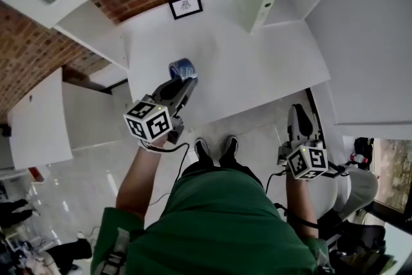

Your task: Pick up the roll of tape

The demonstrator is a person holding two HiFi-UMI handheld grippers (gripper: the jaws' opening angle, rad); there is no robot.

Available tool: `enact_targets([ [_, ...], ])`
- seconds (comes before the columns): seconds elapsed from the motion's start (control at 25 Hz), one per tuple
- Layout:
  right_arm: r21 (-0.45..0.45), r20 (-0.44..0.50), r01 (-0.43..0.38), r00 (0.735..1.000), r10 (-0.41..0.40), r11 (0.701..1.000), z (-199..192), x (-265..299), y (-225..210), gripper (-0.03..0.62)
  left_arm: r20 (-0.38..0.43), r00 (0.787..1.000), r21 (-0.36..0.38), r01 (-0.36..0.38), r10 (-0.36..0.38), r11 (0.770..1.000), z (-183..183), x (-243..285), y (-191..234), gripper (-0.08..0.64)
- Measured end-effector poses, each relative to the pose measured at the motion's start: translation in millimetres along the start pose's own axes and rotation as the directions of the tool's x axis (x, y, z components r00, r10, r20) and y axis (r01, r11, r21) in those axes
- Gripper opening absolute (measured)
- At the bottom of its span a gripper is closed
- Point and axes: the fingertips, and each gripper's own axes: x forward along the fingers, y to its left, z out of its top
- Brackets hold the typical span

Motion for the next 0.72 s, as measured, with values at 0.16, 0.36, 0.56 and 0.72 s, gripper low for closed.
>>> enact_targets([
  [0.16,-0.036,0.033,-0.013,0.999,0.014,0.999,20,6,3,0.064,0.076,0.997,0.021,-0.036,0.034,0.999,20,-22,-10,0.067],
  [0.36,-0.065,0.078,-0.032,0.996,0.037,0.997,42,11,7,0.060,0.124,0.989,0.074,-0.085,0.075,0.994,34,-46,-15,0.067],
  [0.56,-0.087,0.121,-0.074,0.989,0.084,0.993,63,15,18,0.060,0.204,0.972,0.050,-0.125,0.113,0.991,42,-72,-16,0.067],
  [0.72,-0.115,0.147,-0.107,0.981,0.123,0.988,81,21,32,0.060,0.274,0.953,0.051,-0.151,0.132,0.987,54,-97,-21,0.067],
])
